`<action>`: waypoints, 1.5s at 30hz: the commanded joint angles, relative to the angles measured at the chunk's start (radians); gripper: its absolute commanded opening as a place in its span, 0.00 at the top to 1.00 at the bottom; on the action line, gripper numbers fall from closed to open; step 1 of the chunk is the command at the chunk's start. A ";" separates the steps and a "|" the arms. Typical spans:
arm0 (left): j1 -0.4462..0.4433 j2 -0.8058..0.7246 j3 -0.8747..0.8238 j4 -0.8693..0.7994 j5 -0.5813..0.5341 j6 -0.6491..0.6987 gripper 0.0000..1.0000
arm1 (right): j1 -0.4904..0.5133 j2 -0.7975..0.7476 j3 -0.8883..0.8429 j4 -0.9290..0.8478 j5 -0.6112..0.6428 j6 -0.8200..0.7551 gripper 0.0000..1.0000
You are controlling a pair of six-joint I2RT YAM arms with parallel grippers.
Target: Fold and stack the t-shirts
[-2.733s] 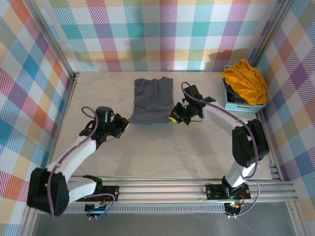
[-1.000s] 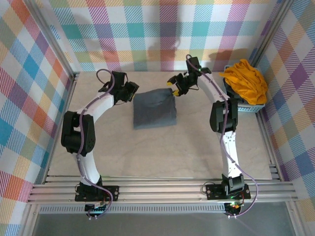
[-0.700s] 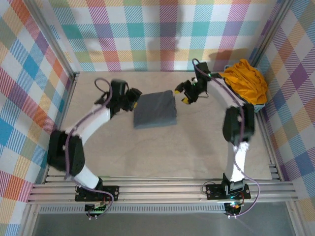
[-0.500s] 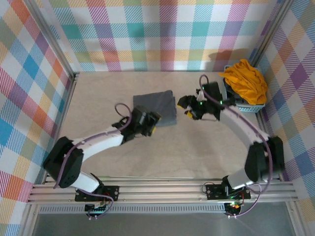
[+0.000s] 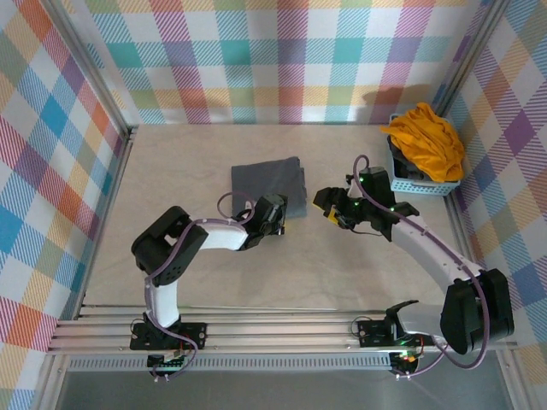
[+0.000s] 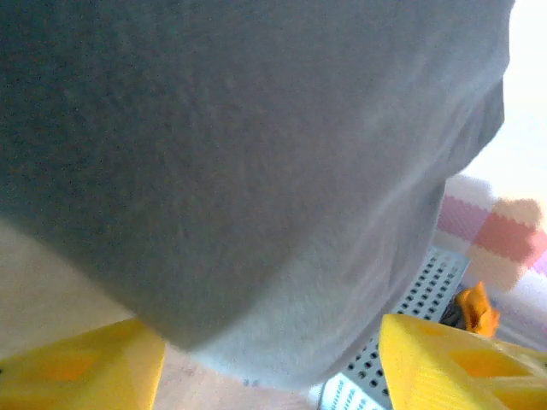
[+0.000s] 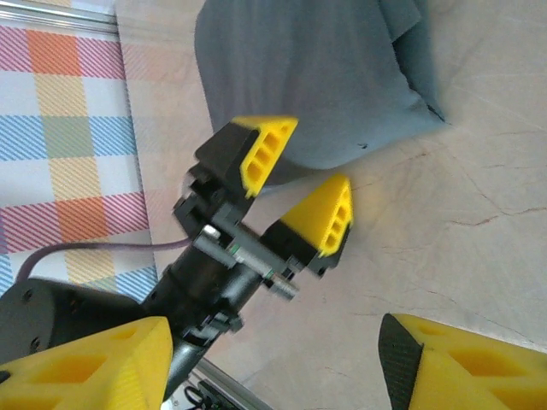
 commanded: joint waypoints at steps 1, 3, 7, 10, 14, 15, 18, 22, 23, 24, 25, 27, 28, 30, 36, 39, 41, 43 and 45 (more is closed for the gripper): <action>0.010 0.043 0.008 0.064 -0.054 -0.046 0.39 | 0.002 -0.003 0.012 0.023 -0.030 0.014 0.35; 0.031 0.061 0.025 0.060 -0.038 -0.038 0.49 | 0.003 -0.006 0.016 0.022 -0.036 0.016 0.35; 0.074 0.056 0.034 0.045 -0.039 -0.009 0.80 | 0.003 -0.011 0.041 -0.012 -0.030 0.003 0.36; 0.134 0.018 0.020 0.013 -0.036 0.024 1.00 | 0.004 -0.016 0.056 -0.031 -0.028 -0.008 0.36; 0.270 -0.039 -0.019 -0.014 0.021 0.093 1.00 | 0.004 -0.022 0.065 -0.046 -0.027 -0.019 0.36; 0.316 -0.054 -0.023 -0.041 0.039 0.130 1.00 | 0.004 -0.022 0.066 -0.047 -0.031 -0.022 0.37; 0.470 -0.060 -0.007 -0.065 0.149 0.266 1.00 | 0.004 -0.019 0.057 -0.035 -0.039 -0.018 0.37; 0.683 -0.021 0.090 -0.143 0.331 0.477 1.00 | 0.004 -0.007 0.047 -0.012 -0.051 -0.010 0.37; 0.725 -0.009 0.118 -0.178 0.357 0.524 1.00 | 0.004 -0.004 0.048 -0.009 -0.054 -0.010 0.37; 0.767 0.008 0.149 -0.204 0.388 0.571 1.00 | 0.004 0.001 0.049 -0.007 -0.056 -0.010 0.37; 0.809 0.037 0.181 -0.208 0.430 0.612 1.00 | 0.004 0.006 0.052 -0.003 -0.058 -0.012 0.37; 0.876 0.115 0.276 -0.249 0.520 0.681 1.00 | 0.004 0.020 0.064 -0.002 -0.064 -0.016 0.37; 0.905 0.155 0.326 -0.277 0.552 0.714 1.00 | 0.004 0.028 0.071 -0.002 -0.066 -0.019 0.37; 0.947 0.214 0.407 -0.330 0.583 0.750 1.00 | 0.004 0.043 0.083 -0.001 -0.068 -0.022 0.37; 0.982 0.368 0.622 -0.387 0.649 0.757 1.00 | 0.002 0.093 0.122 -0.004 -0.070 -0.036 0.37; 0.983 0.399 0.674 -0.399 0.643 0.748 1.00 | 0.002 0.108 0.131 -0.005 -0.071 -0.041 0.37; 0.984 0.401 0.700 -0.440 0.636 0.779 1.00 | 0.002 0.110 0.130 -0.003 -0.069 -0.041 0.37; 0.988 0.385 0.696 -0.469 0.624 0.809 0.97 | 0.002 0.112 0.130 -0.004 -0.066 -0.044 0.37; 0.994 0.347 0.672 -0.477 0.616 0.829 0.65 | 0.002 0.111 0.133 -0.002 -0.064 -0.056 0.35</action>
